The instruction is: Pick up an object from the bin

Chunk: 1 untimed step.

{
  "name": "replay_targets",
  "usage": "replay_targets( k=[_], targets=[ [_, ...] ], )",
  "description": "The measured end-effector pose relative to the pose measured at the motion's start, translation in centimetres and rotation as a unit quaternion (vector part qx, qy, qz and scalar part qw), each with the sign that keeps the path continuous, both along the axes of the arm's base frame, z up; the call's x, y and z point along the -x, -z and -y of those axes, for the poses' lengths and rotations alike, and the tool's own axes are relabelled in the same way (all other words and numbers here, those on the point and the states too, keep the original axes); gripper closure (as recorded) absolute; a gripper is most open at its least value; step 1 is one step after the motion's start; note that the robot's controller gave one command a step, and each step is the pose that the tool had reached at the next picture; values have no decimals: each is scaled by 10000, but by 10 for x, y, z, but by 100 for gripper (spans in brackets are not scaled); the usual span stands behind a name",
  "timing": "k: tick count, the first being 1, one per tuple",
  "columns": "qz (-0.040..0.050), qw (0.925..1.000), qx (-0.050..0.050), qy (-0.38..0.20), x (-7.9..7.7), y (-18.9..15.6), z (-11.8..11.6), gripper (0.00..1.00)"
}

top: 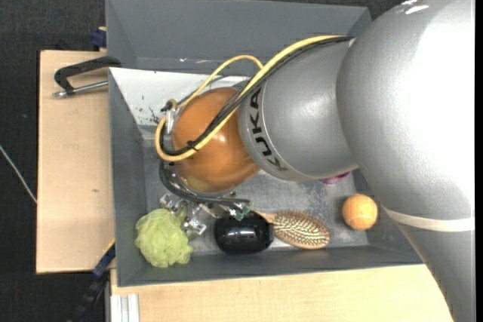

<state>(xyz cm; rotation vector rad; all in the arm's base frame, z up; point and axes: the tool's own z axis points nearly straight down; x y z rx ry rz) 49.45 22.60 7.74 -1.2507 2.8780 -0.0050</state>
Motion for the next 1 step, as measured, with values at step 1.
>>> replay_targets(
  k=[1],
  targets=[
    [-7,10000,-10,4,0,-14,0,100]
  ],
)
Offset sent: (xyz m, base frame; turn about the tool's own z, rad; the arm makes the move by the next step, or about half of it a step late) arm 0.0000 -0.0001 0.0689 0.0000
